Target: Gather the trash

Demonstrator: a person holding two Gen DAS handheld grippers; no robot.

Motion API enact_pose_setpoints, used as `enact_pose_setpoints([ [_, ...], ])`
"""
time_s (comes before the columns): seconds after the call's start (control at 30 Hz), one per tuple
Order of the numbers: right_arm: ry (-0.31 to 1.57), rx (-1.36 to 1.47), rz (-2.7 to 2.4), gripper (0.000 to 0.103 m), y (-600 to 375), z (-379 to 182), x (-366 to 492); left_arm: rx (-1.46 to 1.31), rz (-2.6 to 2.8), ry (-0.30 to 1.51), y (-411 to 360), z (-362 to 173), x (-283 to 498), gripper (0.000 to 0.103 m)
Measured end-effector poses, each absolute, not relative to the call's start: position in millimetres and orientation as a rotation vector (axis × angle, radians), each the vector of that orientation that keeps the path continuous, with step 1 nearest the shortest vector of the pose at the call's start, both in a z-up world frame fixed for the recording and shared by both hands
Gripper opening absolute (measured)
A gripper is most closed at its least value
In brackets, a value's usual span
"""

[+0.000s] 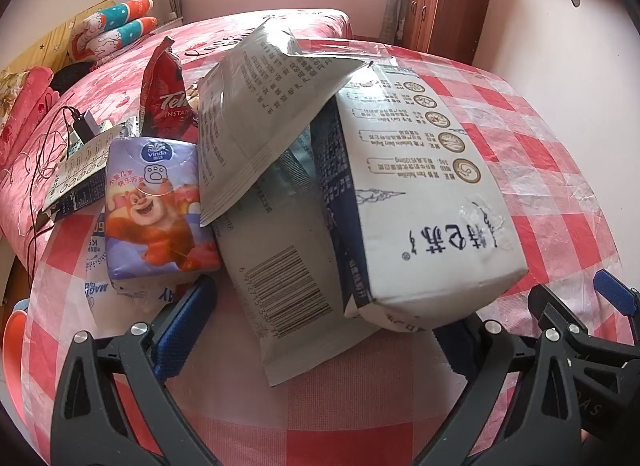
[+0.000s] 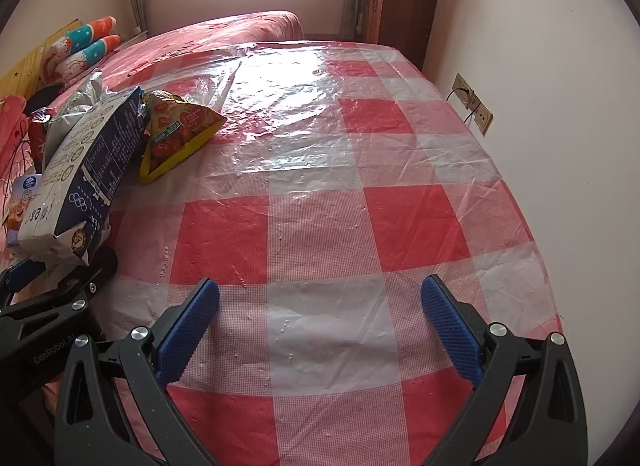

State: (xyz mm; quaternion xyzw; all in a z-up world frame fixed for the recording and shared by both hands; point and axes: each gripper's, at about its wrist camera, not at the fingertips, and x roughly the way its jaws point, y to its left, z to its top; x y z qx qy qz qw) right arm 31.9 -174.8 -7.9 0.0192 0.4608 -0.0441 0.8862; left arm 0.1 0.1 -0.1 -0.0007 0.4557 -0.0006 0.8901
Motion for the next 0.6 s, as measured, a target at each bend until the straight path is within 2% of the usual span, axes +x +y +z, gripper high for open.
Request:
enact_pose_setpoints([
  [0.6,0.952,0.037,-0.076,0.099,-175,-6,18,-0.001,0.002,0.951,9,2,-25,0.099],
])
